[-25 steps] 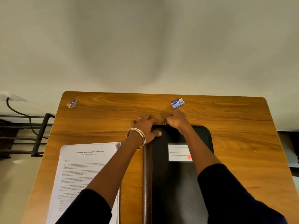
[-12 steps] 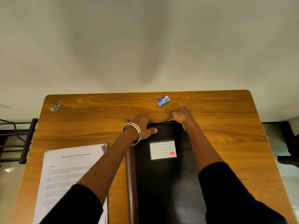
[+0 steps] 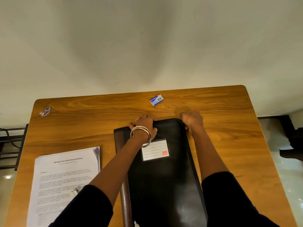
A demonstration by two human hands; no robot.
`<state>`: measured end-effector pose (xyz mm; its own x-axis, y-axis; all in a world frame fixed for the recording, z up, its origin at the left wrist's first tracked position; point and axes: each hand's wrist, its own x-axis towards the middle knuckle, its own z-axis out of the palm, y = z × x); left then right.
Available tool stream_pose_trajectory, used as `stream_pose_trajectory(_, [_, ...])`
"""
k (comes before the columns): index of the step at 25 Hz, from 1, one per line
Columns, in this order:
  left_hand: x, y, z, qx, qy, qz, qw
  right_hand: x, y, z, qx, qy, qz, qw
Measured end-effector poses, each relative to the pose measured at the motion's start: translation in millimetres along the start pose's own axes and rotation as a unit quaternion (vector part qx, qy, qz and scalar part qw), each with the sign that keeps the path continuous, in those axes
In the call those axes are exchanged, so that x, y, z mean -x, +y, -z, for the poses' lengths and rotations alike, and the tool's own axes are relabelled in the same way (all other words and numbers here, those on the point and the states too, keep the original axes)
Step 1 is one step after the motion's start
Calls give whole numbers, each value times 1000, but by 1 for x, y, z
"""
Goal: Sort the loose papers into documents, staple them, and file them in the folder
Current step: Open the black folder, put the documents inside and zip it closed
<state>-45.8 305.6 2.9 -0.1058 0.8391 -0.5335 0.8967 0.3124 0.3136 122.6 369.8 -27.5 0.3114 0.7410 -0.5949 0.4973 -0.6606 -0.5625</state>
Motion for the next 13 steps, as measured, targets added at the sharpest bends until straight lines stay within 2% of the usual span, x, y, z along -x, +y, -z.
stream_pose_trajectory(3, [-5,9,1,-67,-48,-30,996,2,8,1,-38,-19,4,999])
stream_pose_trajectory(6, [-11,25,-7,-56,-45,-71,995,5,12,12,-82,-105,39,990])
stream_pose_trajectory(10, [-17,31,-20,67,-1,-43,997,7,29,30,-49,-215,169,961])
stream_pose_trajectory(12, [-19,34,-22,106,1,-39,994,4,43,34,0,-205,257,944])
stream_pose_trajectory(13, [-19,36,-22,117,0,-46,992,1,49,35,33,-161,307,937])
